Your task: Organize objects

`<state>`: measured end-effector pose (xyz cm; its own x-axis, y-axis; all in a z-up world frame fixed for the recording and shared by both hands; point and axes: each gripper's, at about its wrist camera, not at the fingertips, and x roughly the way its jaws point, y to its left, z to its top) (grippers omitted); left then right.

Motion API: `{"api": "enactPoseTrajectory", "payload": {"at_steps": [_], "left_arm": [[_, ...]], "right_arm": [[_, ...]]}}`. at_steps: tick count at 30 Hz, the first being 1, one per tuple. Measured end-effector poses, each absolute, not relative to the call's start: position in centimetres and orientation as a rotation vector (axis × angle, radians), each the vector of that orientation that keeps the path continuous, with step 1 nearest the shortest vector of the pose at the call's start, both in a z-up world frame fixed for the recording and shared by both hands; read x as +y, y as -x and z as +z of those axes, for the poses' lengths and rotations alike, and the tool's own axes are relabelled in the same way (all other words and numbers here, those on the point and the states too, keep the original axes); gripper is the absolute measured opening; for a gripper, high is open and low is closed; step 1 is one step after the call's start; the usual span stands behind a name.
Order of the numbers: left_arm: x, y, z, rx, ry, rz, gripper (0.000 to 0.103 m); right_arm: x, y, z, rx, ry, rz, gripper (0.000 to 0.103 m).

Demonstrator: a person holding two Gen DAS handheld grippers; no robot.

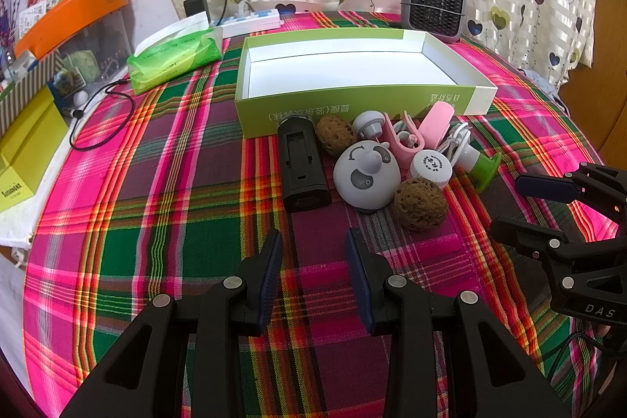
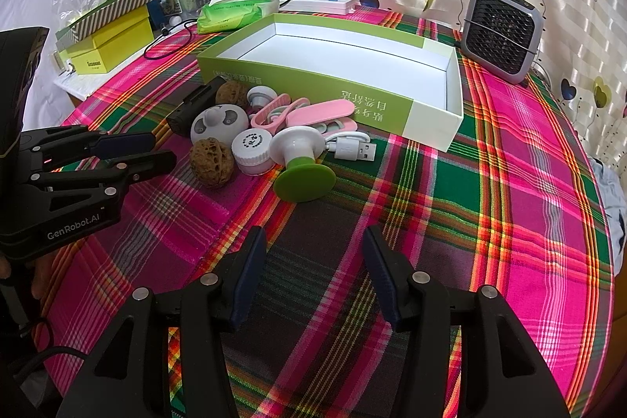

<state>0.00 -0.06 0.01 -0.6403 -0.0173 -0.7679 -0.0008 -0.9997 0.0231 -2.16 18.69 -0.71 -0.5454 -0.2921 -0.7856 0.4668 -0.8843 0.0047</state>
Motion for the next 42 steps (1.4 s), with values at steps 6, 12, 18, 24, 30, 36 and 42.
{"api": "enactPoseTrajectory", "payload": {"at_steps": [6,12,18,24,30,36,42], "left_arm": [[-0.05,0.0,0.01,-0.032,-1.329,-2.837,0.032],[-0.06,0.01,0.01,-0.034,-1.329,-2.837,0.032],[-0.05,0.01,0.01,-0.035,-1.328,-2.836,0.032],[-0.05,0.0,0.01,-0.039,-1.327,-2.835,0.032],[-0.32,-0.24,-0.12,-0.045,-1.326,-2.834,0.032],[-0.34,-0.18,0.02,-0.037,-1.328,-2.836,0.032],[-0.42,-0.19,0.03,-0.038,-1.327,-2.836,0.032]], "right_arm": [[18.7,2.18,-0.75,0.285,-1.175,-2.418,0.052],[18.69,2.17,-0.77,0.284,-1.175,-2.418,0.052],[18.66,2.15,-0.79,0.284,-1.175,-2.417,0.053],[18.67,2.14,-0.8,0.284,-1.175,-2.417,0.053],[18.7,2.13,-0.8,0.283,-1.175,-2.417,0.053],[18.69,2.13,-0.81,0.284,-1.175,-2.417,0.053],[18.69,2.13,-0.8,0.282,-1.175,-2.417,0.053]]}}
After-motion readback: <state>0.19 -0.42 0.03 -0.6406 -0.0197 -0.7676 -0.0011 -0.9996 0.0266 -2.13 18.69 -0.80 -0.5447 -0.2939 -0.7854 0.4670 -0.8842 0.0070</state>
